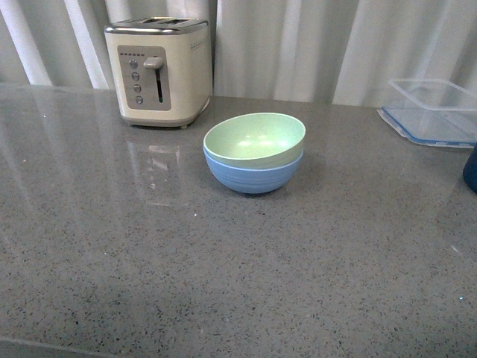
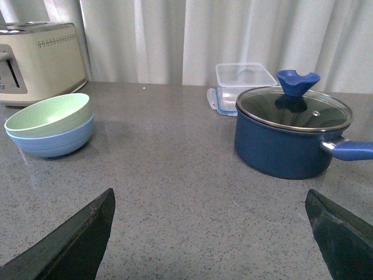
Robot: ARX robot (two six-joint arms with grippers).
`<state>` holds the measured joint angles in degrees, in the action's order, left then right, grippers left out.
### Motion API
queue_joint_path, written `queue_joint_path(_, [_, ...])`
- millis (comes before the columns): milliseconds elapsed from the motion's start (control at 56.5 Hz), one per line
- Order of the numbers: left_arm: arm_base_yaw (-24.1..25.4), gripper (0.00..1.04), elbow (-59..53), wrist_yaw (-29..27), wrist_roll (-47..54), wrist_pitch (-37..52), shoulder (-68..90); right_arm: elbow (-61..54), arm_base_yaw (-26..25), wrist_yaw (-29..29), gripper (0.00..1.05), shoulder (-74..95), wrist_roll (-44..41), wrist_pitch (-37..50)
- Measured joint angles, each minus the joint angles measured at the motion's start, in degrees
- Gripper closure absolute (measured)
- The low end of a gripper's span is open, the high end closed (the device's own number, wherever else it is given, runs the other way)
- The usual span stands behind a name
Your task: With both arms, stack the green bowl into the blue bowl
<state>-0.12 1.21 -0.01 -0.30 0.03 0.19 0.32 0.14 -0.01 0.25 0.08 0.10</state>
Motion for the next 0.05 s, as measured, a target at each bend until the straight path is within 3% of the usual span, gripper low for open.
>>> queue_joint_path(53, [0.0,0.07,0.0,0.0,0.0,0.0,0.0,0.0,0.0,0.0,0.10,0.0,0.0,0.0])
